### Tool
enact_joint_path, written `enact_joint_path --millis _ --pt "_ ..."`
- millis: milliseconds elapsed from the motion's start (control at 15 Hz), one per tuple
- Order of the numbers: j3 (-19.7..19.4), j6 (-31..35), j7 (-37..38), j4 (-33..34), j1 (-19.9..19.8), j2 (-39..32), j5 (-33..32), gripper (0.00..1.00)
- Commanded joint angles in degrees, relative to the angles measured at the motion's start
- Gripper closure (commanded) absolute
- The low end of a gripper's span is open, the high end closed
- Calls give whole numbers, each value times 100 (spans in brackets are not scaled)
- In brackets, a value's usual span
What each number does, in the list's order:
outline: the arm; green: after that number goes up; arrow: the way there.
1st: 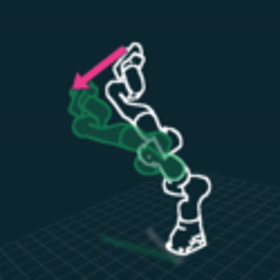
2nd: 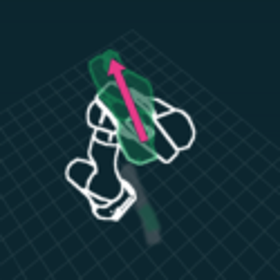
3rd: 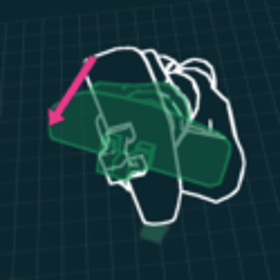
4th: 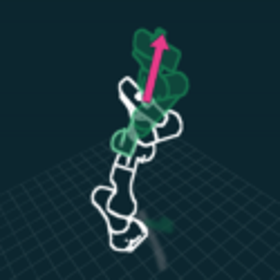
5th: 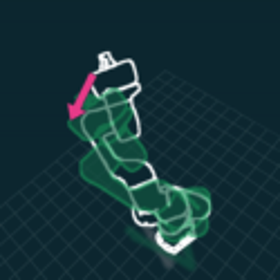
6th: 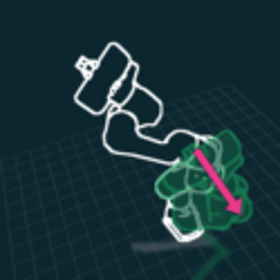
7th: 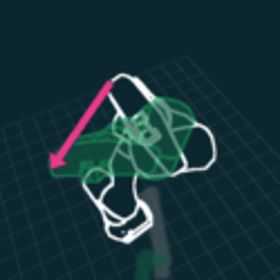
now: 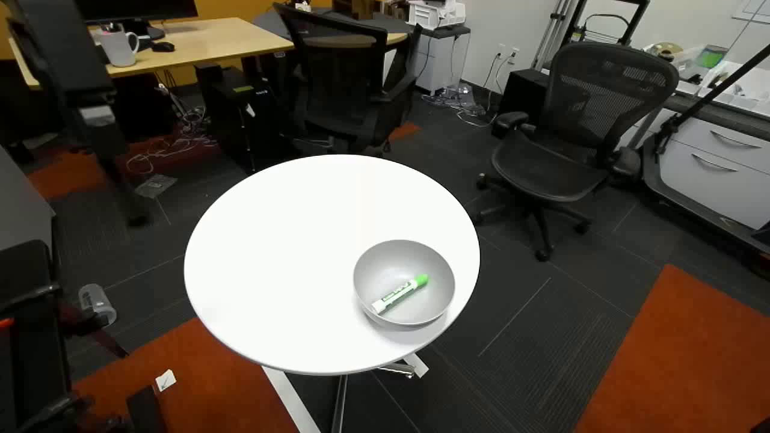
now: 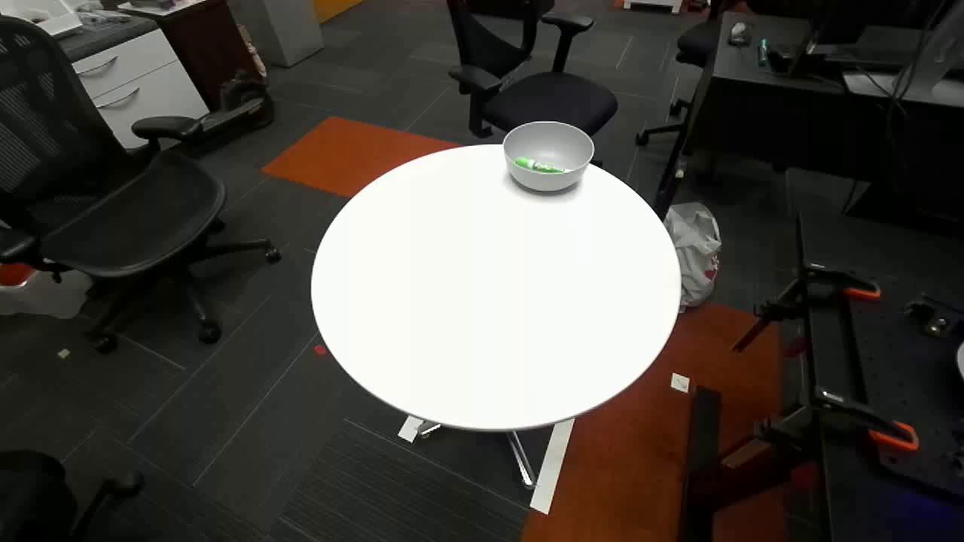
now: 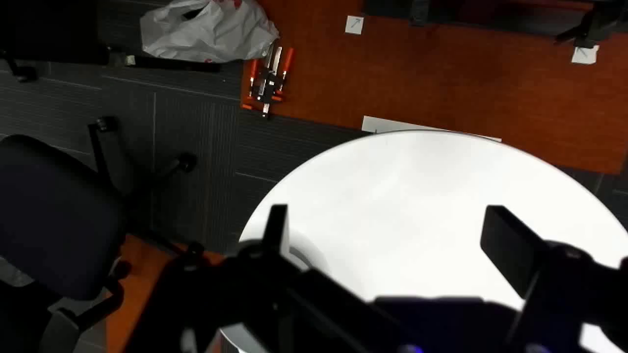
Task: Remove the green marker from the grey bowl and put it on the table
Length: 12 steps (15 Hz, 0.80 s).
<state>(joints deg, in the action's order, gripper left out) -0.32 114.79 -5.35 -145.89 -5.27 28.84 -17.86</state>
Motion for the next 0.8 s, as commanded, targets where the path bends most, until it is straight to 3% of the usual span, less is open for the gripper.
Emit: enact_joint_path --millis 0,400,733 --pt "-63 -22 27 11 72 -1 -29 0" --pt "-63 -22 27 11 73 -1 -29 0" --pt "-248 581 12 525 17 -768 25 0"
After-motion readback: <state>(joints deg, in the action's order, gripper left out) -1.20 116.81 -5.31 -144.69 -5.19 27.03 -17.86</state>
